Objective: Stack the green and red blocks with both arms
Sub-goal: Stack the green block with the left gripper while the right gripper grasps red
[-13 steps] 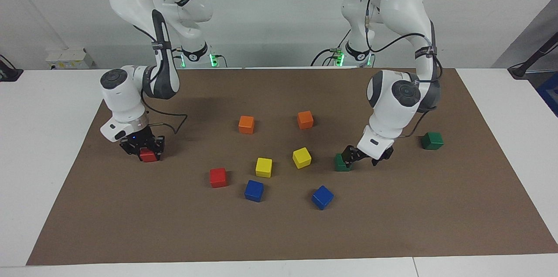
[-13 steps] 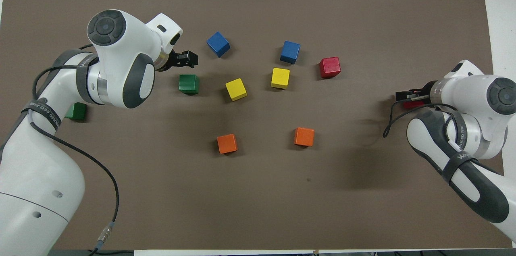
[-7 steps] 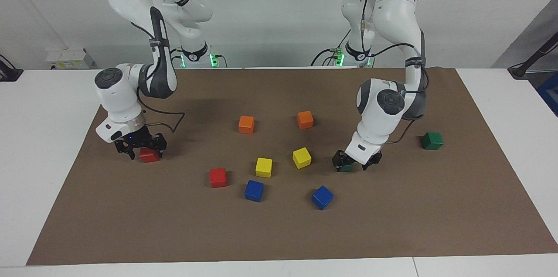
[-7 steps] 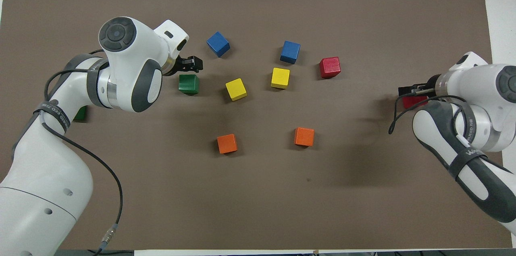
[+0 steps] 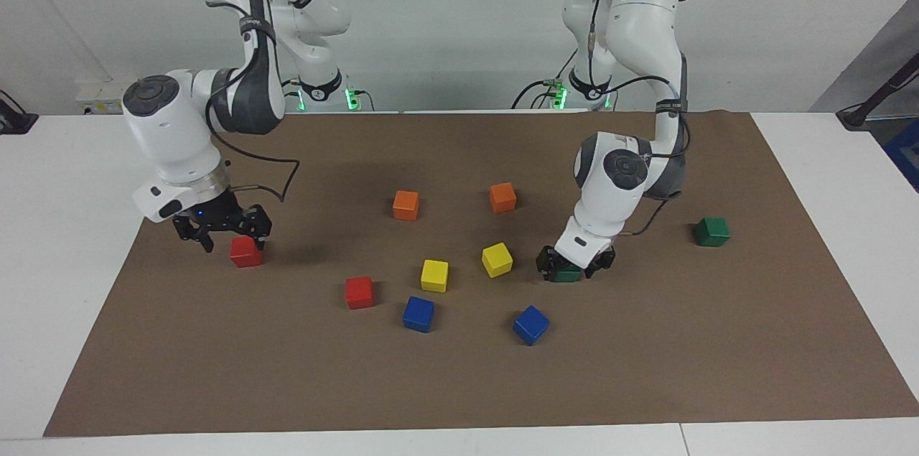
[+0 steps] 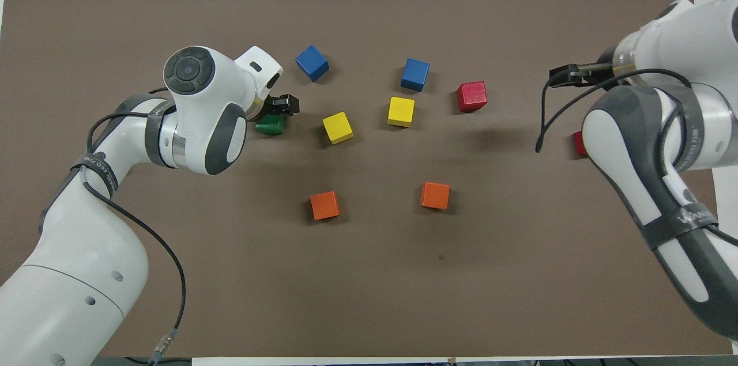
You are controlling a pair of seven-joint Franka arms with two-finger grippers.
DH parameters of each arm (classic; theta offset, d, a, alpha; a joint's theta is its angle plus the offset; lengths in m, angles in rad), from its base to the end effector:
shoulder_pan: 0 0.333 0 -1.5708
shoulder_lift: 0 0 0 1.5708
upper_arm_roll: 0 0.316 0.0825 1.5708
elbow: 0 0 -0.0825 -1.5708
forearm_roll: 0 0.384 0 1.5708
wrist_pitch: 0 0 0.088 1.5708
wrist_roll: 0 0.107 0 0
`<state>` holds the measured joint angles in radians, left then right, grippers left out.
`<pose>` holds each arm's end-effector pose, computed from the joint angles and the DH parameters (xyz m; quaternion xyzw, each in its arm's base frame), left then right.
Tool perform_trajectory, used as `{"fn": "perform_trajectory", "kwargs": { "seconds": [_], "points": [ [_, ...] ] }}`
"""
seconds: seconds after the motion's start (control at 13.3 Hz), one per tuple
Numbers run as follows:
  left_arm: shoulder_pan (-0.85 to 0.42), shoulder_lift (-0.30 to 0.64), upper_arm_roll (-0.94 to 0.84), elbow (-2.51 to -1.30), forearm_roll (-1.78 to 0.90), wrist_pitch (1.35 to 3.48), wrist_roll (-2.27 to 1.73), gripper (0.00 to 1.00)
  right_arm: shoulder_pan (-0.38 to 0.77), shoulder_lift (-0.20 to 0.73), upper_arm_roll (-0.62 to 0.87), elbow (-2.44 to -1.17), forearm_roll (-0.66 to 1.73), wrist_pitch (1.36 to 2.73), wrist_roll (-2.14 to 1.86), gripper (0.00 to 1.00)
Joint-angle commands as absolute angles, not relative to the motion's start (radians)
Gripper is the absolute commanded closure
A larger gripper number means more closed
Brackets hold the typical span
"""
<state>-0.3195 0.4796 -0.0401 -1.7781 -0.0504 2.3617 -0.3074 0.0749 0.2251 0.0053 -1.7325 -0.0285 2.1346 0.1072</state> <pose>0.6248 -0.2330 0.2985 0.9982 -0.0064 0.0401 0.0432 0.6412 0.0501 0.4643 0.9960 -0.0070 0.0891 0.0038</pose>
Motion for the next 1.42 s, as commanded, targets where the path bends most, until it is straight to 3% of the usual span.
{"fn": "perform_trajectory", "kwargs": {
  "seconds": [0.0, 0.07, 0.15, 0.6, 0.9, 1.12, 1.35],
  "points": [
    [-0.336, 0.451, -0.023, -1.825, -0.045, 2.393, -0.316, 0.56, 0.13, 0.34, 0.005, -1.594, -0.04, 2.111, 0.202, 0.02],
    [-0.337, 0.451, -0.023, -1.825, -0.044, 2.39, -0.318, 0.91, 0.152, 0.363, 0.005, -1.573, -0.038, 2.114, 0.227, 0.03],
    [-0.337, 0.449, -0.023, -1.825, -0.044, 2.387, -0.318, 1.0, 0.164, 0.383, 0.005, -1.557, -0.037, 2.114, 0.242, 0.04],
    [-0.253, 0.402, -0.012, -1.74, -0.043, 2.222, -0.298, 1.0, 0.222, 0.457, 0.005, -1.555, -0.046, 2.192, 0.337, 0.04],
    [-0.038, 0.273, -0.014, -1.769, -0.041, 2.074, 0.074, 1.0, 0.248, 0.485, 0.006, -1.586, -0.051, 2.269, 0.328, 0.0],
    [0.124, 0.236, -0.014, -1.805, -0.041, 2.057, 0.381, 1.0, 0.25, 0.486, 0.006, -1.624, -0.051, 2.284, 0.267, 0.0],
    [0.198, 0.216, -0.014, -1.87, -0.041, 2.121, 0.515, 1.0, 0.253, 0.473, 0.006, -1.672, -0.051, 2.284, 0.241, 0.0]
  ]
}}
